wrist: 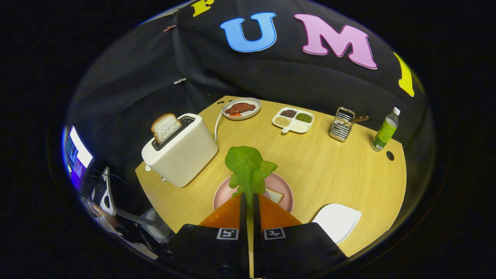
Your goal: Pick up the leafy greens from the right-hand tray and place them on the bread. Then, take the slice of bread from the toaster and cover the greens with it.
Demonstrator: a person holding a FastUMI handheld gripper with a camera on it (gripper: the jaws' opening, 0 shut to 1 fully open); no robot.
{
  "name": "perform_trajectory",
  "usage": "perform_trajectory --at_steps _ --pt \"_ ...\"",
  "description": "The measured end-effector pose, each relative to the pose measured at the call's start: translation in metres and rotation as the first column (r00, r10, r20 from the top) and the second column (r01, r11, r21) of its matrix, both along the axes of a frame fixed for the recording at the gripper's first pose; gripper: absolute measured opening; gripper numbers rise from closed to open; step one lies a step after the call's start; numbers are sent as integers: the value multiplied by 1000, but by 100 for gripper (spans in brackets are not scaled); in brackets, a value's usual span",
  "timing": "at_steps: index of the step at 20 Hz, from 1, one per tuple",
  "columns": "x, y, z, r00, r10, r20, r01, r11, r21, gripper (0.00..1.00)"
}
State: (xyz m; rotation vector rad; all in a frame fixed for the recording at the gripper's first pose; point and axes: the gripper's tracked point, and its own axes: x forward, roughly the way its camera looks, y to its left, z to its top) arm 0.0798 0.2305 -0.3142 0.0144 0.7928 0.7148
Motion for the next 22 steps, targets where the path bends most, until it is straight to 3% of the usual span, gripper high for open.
perform_trajectory --at_steps 9,12,13,16,22 --pt "8 14 -43 997 -24 -68 18 996 -88 12" --pt "14 9 -49 999 -40 -29 36 990 -134 66" --pt "14 8 -49 999 -44 -23 41 990 -136 71" --pt "12 10 -35 998 -57 2 56 993 -105 84" --pt "-4 7 33 978 -60 202 67 997 -30 85"
